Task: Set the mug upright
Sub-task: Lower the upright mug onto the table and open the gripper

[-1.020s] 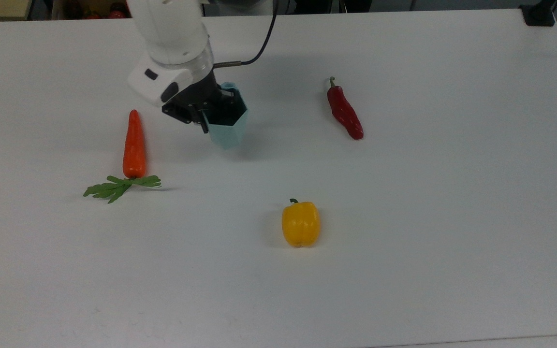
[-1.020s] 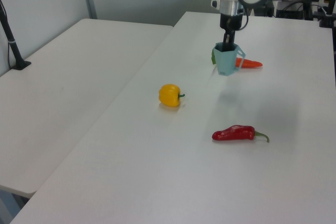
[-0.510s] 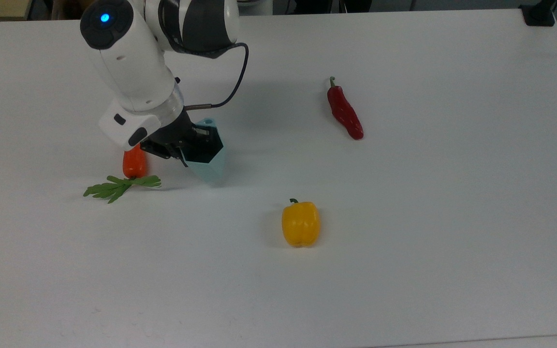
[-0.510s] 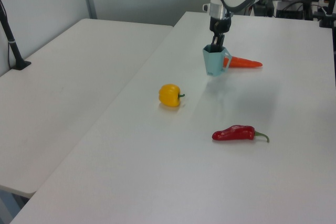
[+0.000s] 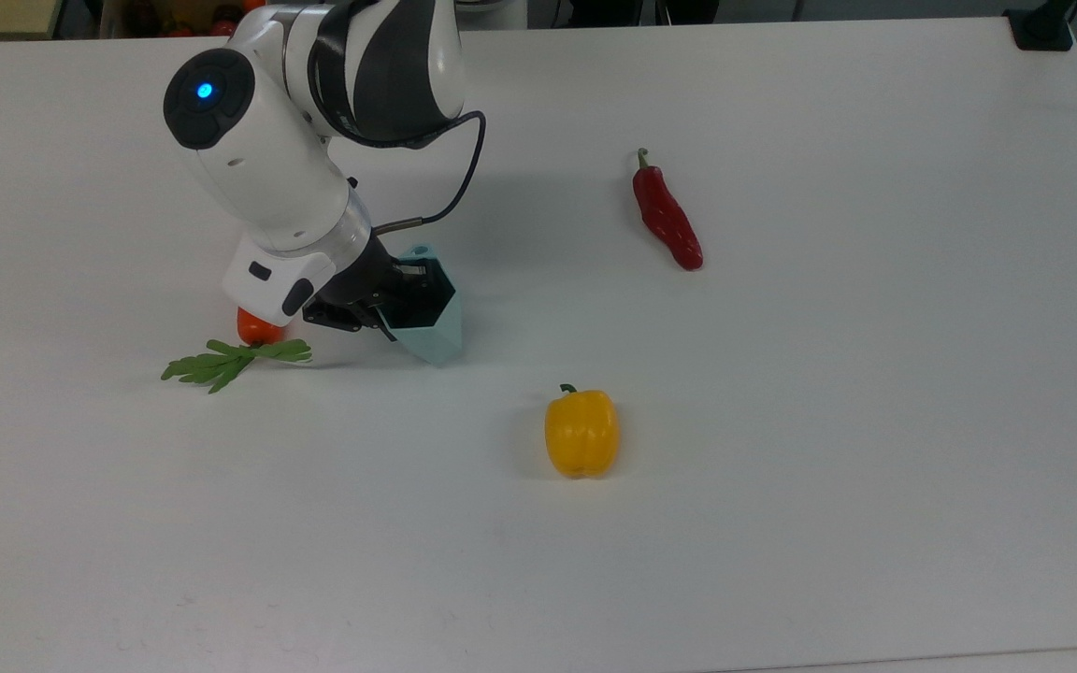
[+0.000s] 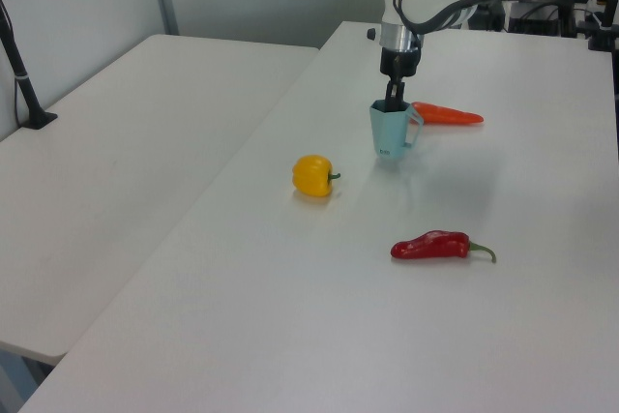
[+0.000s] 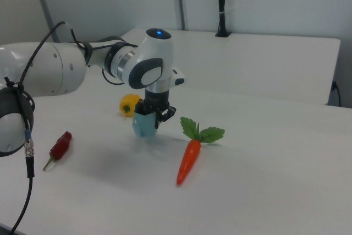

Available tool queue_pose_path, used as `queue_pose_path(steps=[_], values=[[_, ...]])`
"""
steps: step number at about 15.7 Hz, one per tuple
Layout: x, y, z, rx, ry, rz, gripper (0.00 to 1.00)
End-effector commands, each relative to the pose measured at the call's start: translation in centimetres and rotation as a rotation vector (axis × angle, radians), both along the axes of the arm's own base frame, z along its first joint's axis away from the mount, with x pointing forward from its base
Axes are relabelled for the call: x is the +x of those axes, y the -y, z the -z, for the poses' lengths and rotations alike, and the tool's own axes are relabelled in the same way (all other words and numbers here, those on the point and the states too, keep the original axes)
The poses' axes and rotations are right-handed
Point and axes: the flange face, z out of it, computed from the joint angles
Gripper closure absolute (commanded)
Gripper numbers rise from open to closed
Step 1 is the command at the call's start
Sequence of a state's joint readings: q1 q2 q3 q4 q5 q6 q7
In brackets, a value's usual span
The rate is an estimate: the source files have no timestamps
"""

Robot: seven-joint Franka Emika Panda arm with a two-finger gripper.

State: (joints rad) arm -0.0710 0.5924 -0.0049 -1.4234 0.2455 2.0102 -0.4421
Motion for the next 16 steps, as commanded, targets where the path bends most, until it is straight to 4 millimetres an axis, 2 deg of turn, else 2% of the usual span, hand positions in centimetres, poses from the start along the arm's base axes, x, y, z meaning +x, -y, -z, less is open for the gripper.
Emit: queue_pose_path(steps=[1, 4, 6, 8, 9, 10, 13, 16], values=[[0.4, -0.7, -0.1, 0.005, 0.046, -0.028, 0.99], [0.5, -1.8, 0.6, -0.01, 0.07, -0.033, 0.81], [0.4, -1.6, 0.7, -0.013, 0.071, -0.032, 0.7], [0.3, -1.9, 1.1, -0.011, 0.062, -0.034, 0.51], [0.2, -1.9, 0.6, -0.01, 0.062, -0.034, 0.32], [0.1, -1.8, -0.1, -0.009, 0.067, -0.033, 0.0], [-1.3, -2.1, -4.1, 0.013, 0.037, -0.024, 0.0], [-2.9, -2.6, -10.4, 0.024, 0.053, 0.007, 0.0]])
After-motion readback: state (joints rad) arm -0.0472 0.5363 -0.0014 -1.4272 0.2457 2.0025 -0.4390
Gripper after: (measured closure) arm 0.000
